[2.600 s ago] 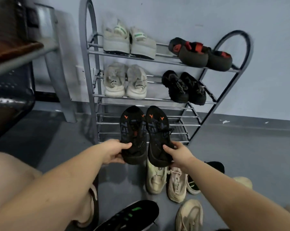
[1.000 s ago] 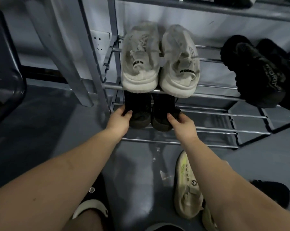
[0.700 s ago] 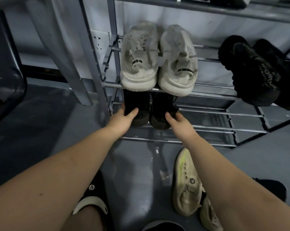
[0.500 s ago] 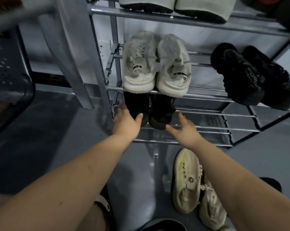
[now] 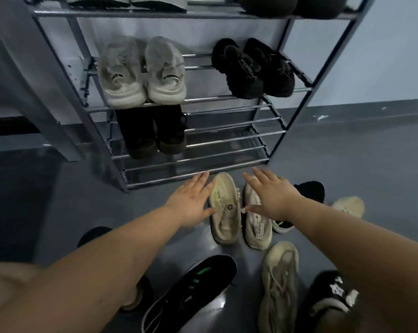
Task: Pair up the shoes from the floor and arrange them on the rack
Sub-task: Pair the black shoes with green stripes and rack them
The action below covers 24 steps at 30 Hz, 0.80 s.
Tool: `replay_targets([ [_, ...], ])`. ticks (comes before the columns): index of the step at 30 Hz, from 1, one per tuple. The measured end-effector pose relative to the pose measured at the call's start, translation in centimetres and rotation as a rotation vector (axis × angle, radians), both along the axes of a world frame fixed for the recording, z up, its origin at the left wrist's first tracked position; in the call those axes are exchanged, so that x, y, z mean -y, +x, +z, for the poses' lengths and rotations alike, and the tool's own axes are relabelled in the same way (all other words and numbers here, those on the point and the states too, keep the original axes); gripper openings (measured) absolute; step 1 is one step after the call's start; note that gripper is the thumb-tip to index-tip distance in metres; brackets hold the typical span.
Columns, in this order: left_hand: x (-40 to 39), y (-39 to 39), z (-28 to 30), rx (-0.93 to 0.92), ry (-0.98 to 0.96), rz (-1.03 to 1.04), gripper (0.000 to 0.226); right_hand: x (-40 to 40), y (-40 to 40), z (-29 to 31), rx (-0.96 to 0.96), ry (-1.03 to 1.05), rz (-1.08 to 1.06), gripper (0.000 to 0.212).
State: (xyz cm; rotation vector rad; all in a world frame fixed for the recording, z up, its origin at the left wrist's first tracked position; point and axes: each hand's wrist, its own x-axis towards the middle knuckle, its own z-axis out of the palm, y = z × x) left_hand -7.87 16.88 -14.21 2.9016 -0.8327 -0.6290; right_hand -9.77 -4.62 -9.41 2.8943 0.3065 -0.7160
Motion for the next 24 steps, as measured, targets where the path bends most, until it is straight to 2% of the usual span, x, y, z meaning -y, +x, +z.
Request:
replay_targets([
  [8, -0.5, -4.3, -1.3, -0.135, 0.180, -0.095, 0.072, 3.1, -5.7, -2.5, -0.060, 0.016, -0.099, 0.082],
  [16, -1.2, -4.7, -3.4, -0.246, 0.302, -0.015, 0.072, 1.5, -8.3, -7.7, -0.184, 0.114, -0.112, 0.080],
  [19, -0.4, -4.6, -4.7, -0.294, 0.285, 0.013, 0.071, 0.9, -8.2, -9.6, -0.219, 0.143, -0.113, 0.080],
  [24, 0.6, -6.1, -9.2, -0.431, 0.210, 0.205, 0.069, -0.2, -8.4, -12.8, -0.318, 0.175, -0.157, 0.073],
])
